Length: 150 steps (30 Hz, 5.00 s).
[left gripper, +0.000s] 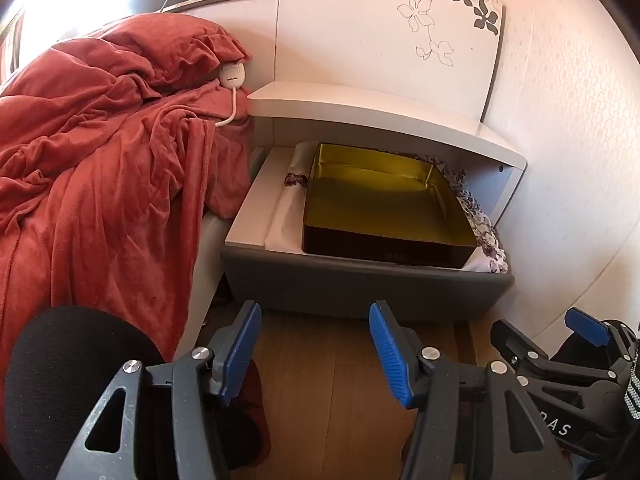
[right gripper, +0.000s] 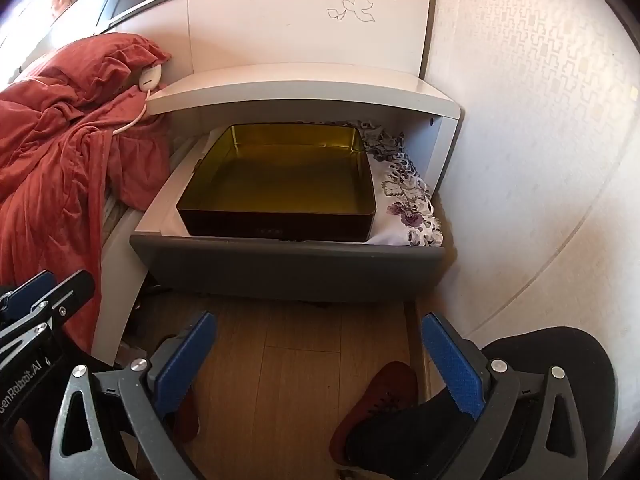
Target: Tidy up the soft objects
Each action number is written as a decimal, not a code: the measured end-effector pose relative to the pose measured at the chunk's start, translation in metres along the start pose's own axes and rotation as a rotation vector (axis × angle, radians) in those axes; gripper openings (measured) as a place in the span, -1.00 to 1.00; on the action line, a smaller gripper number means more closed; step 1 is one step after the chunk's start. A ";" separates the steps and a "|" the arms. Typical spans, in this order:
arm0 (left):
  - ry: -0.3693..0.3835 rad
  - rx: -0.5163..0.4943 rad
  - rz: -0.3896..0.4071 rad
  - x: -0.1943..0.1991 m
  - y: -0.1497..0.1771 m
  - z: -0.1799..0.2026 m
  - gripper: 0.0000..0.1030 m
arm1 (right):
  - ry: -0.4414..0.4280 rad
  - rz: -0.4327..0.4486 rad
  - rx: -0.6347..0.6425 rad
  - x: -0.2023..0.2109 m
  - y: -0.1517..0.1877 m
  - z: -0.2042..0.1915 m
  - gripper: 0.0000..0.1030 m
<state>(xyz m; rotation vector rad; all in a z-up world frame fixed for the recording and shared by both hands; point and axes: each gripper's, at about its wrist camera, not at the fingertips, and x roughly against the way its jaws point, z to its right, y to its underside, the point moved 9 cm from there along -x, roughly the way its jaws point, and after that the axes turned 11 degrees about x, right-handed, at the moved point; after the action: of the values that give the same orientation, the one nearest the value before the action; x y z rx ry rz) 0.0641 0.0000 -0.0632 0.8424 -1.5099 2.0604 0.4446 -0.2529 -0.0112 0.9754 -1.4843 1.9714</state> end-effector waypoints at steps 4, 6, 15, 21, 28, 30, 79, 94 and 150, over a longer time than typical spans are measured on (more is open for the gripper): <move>-0.001 -0.003 0.003 0.000 0.001 0.000 0.11 | 0.000 0.000 0.000 0.000 0.000 0.000 1.00; -0.001 -0.002 0.002 0.000 0.002 0.000 0.11 | 0.000 0.000 0.002 0.000 0.001 0.000 1.00; 0.000 0.002 -0.002 -0.002 0.004 0.000 0.11 | -0.001 -0.002 0.007 0.000 0.002 -0.002 1.00; 0.000 0.004 -0.004 -0.004 0.005 -0.004 0.11 | -0.003 -0.003 0.007 -0.001 0.002 -0.004 1.00; -0.005 0.023 -0.026 -0.005 0.005 -0.004 0.11 | -0.005 -0.005 0.009 -0.001 0.003 -0.005 1.00; -0.004 0.021 -0.019 -0.005 0.005 -0.003 0.11 | -0.004 -0.006 0.008 -0.001 0.003 -0.006 1.00; 0.137 0.509 -0.586 -0.173 0.016 -0.039 0.15 | -0.039 -0.284 0.972 -0.161 0.020 -0.067 1.00; 0.083 0.712 -0.536 -0.240 -0.001 -0.047 0.32 | 0.225 -0.287 1.092 -0.219 0.026 -0.050 1.00; -0.186 0.642 -0.668 -0.258 0.014 -0.046 0.59 | 0.120 -0.514 1.271 -0.213 0.045 -0.115 1.00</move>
<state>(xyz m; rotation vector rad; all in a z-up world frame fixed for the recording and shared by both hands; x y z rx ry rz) 0.2291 0.0396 -0.2634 1.5535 -0.4739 1.9528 0.5162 -0.1479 -0.2216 1.4315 0.2868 2.3693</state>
